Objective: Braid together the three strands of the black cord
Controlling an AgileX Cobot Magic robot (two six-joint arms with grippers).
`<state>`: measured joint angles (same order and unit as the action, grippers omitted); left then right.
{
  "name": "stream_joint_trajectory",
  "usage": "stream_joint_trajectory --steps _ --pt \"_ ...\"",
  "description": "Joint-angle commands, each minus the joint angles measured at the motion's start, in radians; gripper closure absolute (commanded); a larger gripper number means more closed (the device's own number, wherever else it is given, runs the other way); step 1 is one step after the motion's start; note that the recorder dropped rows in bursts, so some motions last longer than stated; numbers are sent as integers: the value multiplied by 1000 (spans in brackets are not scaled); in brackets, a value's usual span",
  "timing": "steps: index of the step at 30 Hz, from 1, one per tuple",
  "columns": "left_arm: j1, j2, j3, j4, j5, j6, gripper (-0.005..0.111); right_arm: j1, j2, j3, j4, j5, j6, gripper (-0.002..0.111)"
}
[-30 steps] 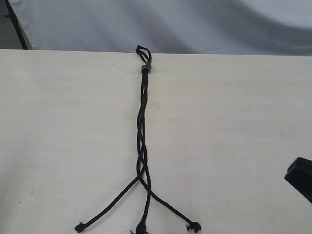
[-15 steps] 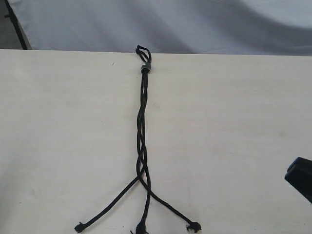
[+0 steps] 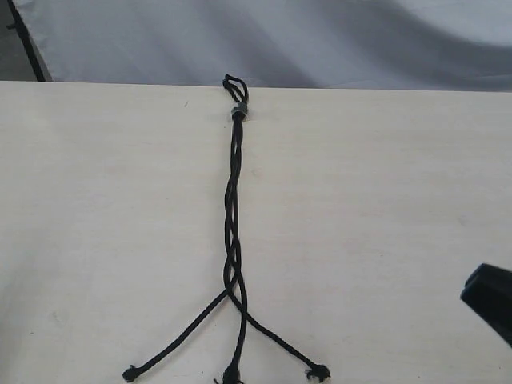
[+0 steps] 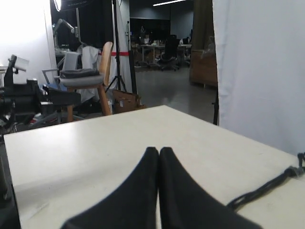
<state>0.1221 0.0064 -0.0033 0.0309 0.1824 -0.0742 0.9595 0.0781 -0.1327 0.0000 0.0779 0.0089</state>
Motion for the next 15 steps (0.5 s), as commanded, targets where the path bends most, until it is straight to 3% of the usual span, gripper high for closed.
stream_joint_trajectory --steps 1,15 --pt "2 -6 3 -13 5 -7 106 -1 -4 120 -9 -27 6 108" --pt "2 -6 3 -13 5 -7 106 -33 -6 133 0 4 22 108"
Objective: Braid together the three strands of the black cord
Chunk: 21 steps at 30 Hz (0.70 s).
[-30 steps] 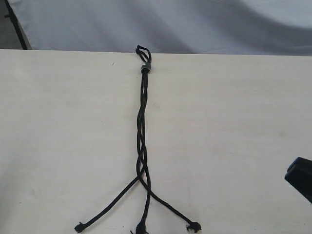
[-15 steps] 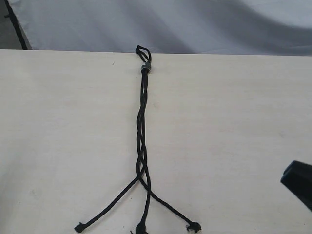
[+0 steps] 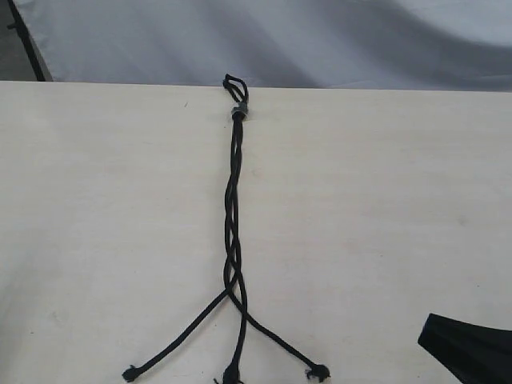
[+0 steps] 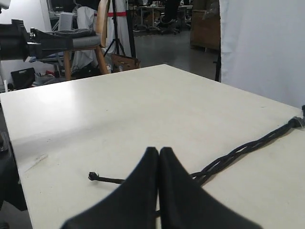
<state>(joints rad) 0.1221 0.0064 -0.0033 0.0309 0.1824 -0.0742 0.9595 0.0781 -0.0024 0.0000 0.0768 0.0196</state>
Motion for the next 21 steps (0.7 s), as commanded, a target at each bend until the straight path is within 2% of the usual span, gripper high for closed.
stream_joint_trajectory --steps 1,3,11,13,17,21 --pt "2 -6 3 -13 5 -7 106 -69 -6 2 0 5 11 108" --pt "2 -6 3 -13 5 -7 106 -169 -6 2 0 -4 11 108" --pt "2 -6 3 -13 5 -7 106 -697 -6 2 0 -56 171 108" --pt "2 -6 3 -13 5 -7 106 -790 -6 2 0 -52 188 108" --pt "2 -6 3 -13 5 -7 106 -910 -8 2 0 -48 190 108" --pt "2 -6 3 -13 5 -7 106 -932 -75 2 0 3 176 108"
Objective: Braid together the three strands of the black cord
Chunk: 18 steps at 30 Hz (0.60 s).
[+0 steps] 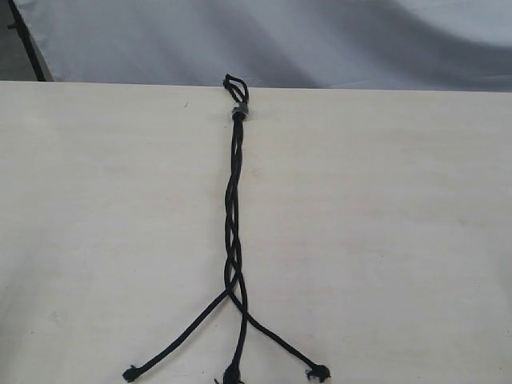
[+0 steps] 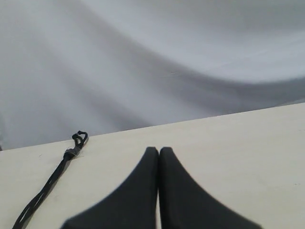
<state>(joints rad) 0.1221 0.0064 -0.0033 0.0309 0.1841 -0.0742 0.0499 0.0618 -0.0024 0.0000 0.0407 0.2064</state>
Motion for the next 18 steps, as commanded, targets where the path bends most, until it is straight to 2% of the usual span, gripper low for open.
stream_joint_trajectory --steps 1,7,14,18 --pt "2 -6 3 -10 3 -7 106 -22 -62 2 0 51 -22 108" --pt "2 -6 3 -10 3 -7 106 -16 -62 2 0 99 -92 108" --pt "2 -6 3 -10 3 -7 106 80 -62 2 -5 101 -153 108" --pt "2 -6 3 -10 3 -7 106 92 -62 2 -5 105 -161 108"
